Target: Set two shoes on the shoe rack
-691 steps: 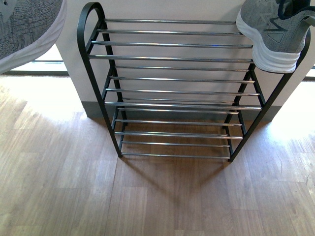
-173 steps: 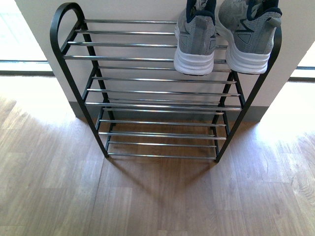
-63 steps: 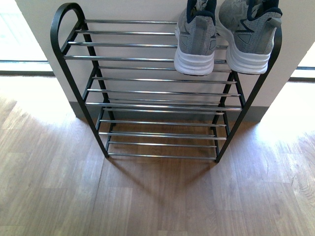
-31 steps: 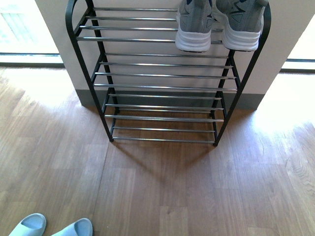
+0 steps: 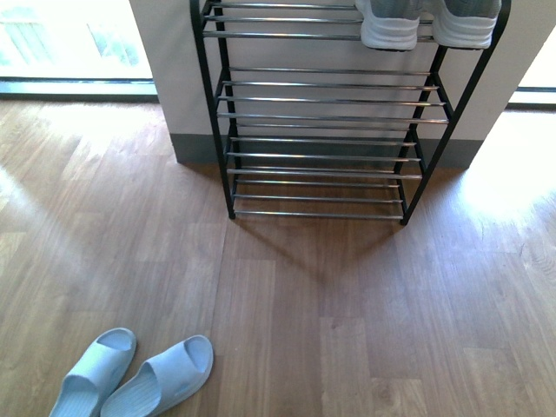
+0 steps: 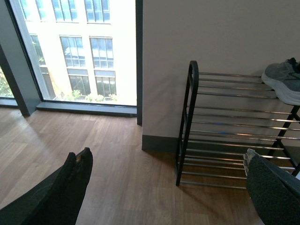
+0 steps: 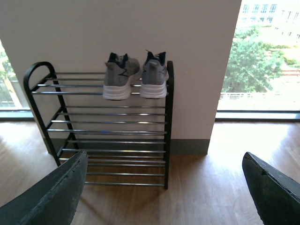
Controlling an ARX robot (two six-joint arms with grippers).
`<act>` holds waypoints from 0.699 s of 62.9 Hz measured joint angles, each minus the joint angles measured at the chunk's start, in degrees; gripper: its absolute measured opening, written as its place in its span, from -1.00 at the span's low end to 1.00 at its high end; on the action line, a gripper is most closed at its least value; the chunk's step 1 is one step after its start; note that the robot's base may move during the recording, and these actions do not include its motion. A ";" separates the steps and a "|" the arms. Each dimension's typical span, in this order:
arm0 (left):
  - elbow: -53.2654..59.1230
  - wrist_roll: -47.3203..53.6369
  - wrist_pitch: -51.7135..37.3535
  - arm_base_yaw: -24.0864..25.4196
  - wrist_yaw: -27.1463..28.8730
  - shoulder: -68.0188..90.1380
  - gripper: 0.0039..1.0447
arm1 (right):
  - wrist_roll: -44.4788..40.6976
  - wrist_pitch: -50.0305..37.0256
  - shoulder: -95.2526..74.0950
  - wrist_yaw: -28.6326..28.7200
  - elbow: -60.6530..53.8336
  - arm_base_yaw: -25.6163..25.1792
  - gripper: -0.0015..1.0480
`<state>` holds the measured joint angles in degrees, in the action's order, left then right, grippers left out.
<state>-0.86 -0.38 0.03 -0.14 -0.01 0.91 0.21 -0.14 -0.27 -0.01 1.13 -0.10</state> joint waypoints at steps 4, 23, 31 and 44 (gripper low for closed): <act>0.00 0.00 -0.02 0.00 0.00 0.00 0.83 | 0.00 0.00 0.00 0.04 0.00 0.00 0.82; 0.00 0.00 -0.02 0.00 0.15 0.00 0.83 | 0.00 0.04 0.00 0.04 0.00 0.00 0.82; 0.00 0.00 -0.02 -0.02 0.13 0.00 0.83 | 0.00 0.04 0.00 0.04 0.00 0.00 0.82; 0.00 0.00 -0.02 0.00 0.11 0.00 0.83 | 0.00 0.04 0.02 0.02 0.00 0.00 0.82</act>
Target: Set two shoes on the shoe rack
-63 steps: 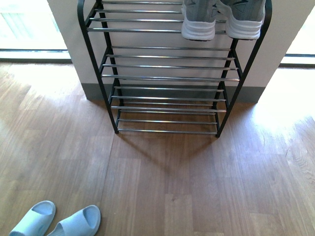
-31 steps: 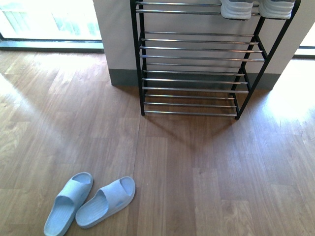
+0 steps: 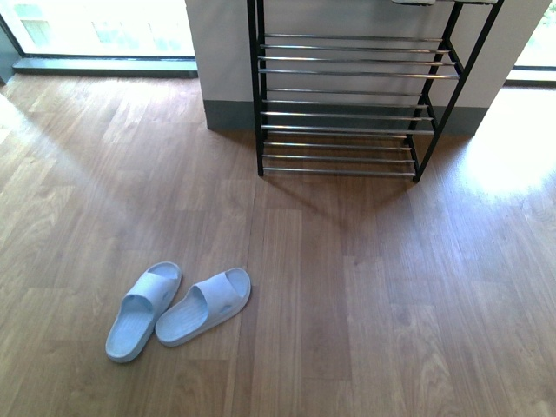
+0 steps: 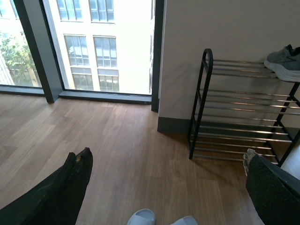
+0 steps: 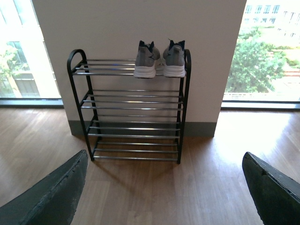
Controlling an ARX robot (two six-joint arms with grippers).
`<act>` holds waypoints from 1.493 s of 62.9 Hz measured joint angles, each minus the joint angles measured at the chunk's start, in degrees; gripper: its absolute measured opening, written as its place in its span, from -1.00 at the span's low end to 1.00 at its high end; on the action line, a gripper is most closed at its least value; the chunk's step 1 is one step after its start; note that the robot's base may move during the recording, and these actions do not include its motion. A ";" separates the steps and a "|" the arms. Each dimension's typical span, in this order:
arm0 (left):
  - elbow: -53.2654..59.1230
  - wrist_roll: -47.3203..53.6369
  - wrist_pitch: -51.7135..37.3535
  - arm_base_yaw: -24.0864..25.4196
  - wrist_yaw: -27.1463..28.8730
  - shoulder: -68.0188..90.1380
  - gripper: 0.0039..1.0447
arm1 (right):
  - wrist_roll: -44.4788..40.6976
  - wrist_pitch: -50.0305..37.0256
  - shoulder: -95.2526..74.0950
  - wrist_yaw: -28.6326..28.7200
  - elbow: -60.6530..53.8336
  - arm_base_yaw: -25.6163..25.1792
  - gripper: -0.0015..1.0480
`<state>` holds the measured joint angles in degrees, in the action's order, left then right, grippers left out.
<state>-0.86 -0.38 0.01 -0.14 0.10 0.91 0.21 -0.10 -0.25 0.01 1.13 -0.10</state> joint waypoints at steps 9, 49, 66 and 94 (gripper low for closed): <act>0.00 0.00 0.00 0.00 -0.07 0.00 0.83 | -0.02 0.02 0.11 -0.02 0.00 0.00 0.82; 0.00 0.02 0.00 0.00 -0.07 0.00 0.83 | -0.02 0.02 0.04 -0.02 0.00 0.00 0.82; 0.00 0.02 0.00 0.00 -0.09 0.00 0.83 | -0.02 0.02 0.04 -0.02 0.00 0.00 0.82; 0.00 0.02 0.00 0.00 -0.07 0.00 0.83 | -0.02 0.02 0.04 -0.02 0.00 0.00 0.82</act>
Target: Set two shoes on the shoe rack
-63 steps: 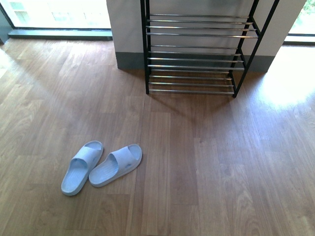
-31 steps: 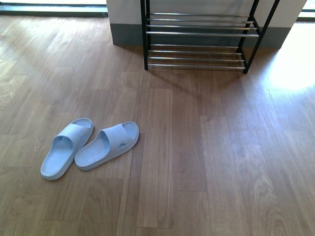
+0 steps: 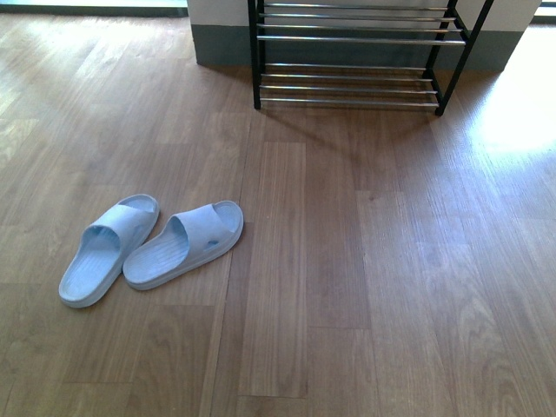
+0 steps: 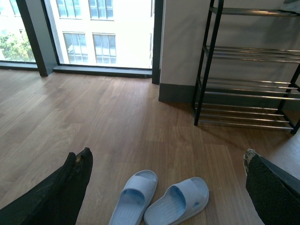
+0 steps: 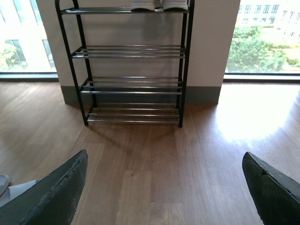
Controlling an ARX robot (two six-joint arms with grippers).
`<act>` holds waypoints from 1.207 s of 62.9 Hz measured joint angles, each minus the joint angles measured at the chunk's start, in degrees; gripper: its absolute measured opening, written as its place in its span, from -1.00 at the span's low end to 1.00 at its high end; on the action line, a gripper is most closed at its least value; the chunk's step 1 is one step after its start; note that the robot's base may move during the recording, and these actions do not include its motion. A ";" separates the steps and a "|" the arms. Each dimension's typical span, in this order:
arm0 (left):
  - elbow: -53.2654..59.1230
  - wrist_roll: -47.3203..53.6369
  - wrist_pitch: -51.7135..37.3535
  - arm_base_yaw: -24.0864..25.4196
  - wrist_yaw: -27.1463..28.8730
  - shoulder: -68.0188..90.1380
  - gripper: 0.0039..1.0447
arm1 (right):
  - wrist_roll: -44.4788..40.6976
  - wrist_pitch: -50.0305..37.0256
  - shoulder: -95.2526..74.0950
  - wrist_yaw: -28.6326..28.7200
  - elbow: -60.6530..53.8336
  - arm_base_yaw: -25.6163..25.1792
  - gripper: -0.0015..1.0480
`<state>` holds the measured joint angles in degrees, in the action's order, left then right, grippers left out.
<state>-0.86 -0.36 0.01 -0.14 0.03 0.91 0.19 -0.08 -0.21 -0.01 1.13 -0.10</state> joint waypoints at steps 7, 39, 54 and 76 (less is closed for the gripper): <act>0.00 0.00 0.00 0.00 -0.09 0.00 0.83 | 0.00 0.00 0.00 -0.11 0.00 0.00 0.82; 0.00 0.00 0.00 -0.02 0.13 0.00 0.83 | 0.00 0.00 -0.04 0.22 0.00 0.00 0.82; 0.00 0.00 0.00 -0.02 0.07 0.00 0.83 | 0.00 0.00 -0.04 0.20 0.00 0.00 0.82; 0.00 0.00 0.00 -0.02 0.02 0.00 0.83 | -3.52 1.66 -2.86 11.85 0.39 -0.22 0.82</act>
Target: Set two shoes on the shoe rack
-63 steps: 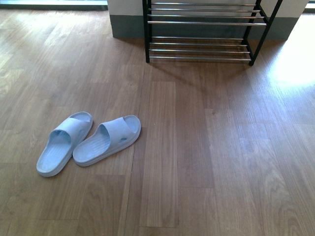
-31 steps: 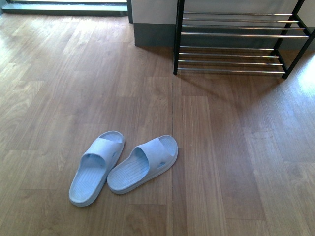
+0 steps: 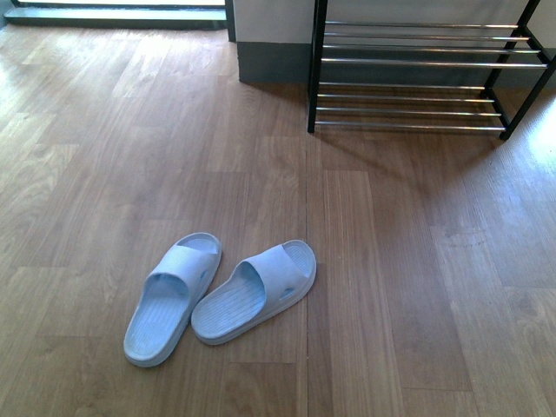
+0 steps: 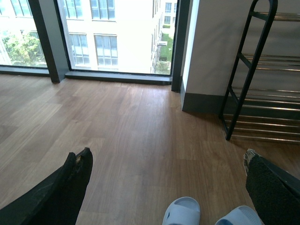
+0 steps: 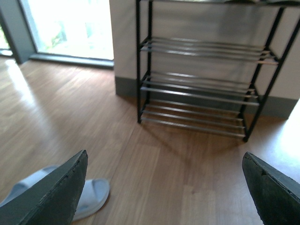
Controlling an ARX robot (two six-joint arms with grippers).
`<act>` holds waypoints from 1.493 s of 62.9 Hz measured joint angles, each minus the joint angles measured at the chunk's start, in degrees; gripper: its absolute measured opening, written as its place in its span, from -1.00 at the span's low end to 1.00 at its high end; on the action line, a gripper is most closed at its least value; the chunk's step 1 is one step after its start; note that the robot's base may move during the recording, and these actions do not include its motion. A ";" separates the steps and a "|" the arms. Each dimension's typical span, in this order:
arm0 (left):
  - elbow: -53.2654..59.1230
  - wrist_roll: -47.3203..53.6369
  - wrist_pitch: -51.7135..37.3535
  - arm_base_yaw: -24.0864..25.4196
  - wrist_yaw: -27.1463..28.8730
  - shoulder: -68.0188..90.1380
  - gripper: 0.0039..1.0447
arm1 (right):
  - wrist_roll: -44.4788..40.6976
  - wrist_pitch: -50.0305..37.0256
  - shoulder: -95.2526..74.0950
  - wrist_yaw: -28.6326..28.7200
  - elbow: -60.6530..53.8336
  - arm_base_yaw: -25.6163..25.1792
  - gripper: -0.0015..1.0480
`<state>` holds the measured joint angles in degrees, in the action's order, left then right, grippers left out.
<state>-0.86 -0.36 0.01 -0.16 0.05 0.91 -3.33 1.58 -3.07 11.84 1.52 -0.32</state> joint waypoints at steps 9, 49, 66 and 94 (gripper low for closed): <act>0.00 0.00 0.00 0.02 -0.02 0.00 0.83 | 1.99 -4.61 -12.72 -10.97 2.89 12.90 0.82; 0.00 0.02 0.00 0.02 -0.02 0.00 0.83 | 23.98 -32.89 -122.66 -27.23 45.20 42.93 0.82; 0.00 0.02 0.00 0.02 -0.02 0.00 0.83 | 30.03 -25.57 -138.99 -30.01 63.19 39.93 0.82; 0.00 0.02 0.00 0.02 -0.02 0.00 0.83 | 39.04 -11.65 -157.59 -25.68 83.93 38.56 0.82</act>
<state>-0.86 -0.34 0.01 -0.14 0.03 0.91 35.70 -10.07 -160.66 -13.85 85.45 38.24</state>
